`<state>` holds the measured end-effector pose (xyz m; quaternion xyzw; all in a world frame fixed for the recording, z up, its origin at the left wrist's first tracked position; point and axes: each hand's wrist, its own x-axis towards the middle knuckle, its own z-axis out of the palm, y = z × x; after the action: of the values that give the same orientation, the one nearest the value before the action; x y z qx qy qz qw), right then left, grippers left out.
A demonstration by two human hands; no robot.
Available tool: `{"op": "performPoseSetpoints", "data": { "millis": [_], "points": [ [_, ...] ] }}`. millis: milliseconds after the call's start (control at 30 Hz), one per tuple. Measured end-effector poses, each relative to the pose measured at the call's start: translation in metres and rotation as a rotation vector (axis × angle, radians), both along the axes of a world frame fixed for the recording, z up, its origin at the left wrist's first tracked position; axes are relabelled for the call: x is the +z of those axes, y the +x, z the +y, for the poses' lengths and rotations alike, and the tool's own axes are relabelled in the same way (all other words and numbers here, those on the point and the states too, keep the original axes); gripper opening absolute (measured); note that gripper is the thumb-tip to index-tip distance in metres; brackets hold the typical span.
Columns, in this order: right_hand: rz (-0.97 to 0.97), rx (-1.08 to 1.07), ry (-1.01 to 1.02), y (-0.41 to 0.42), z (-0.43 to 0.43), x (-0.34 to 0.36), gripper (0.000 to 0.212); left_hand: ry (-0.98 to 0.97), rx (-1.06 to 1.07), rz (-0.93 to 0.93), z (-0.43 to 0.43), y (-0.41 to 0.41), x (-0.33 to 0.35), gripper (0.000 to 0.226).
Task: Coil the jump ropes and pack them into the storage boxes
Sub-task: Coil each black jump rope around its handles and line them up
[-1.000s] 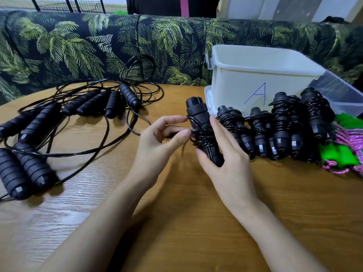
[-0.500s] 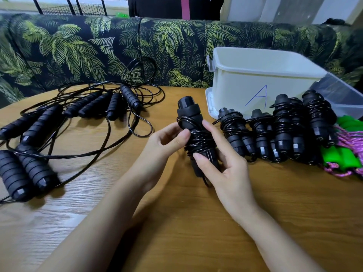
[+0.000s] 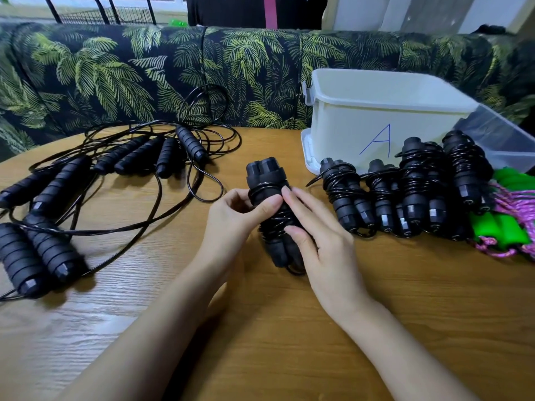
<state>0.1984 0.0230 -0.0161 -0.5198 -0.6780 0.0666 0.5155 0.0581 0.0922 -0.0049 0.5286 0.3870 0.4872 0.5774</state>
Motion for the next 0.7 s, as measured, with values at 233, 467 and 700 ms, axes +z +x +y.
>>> {"op": "performPoseSetpoints", "data": {
  "millis": [233,467,700],
  "points": [
    [0.093,0.022,-0.062,0.007,0.001,0.001,0.052,-0.002,-0.032,0.001,0.002,-0.003,0.005,0.030],
    [0.337,0.089,-0.183,0.020,0.003,0.005,0.051,0.009,-0.073,-0.011,0.003,-0.007,0.007,0.042],
    [0.160,-0.116,-0.019,0.017,0.004,0.000,0.044,-0.033,-0.002,-0.057,-0.004,0.000,0.009,0.033]
  ]
}}
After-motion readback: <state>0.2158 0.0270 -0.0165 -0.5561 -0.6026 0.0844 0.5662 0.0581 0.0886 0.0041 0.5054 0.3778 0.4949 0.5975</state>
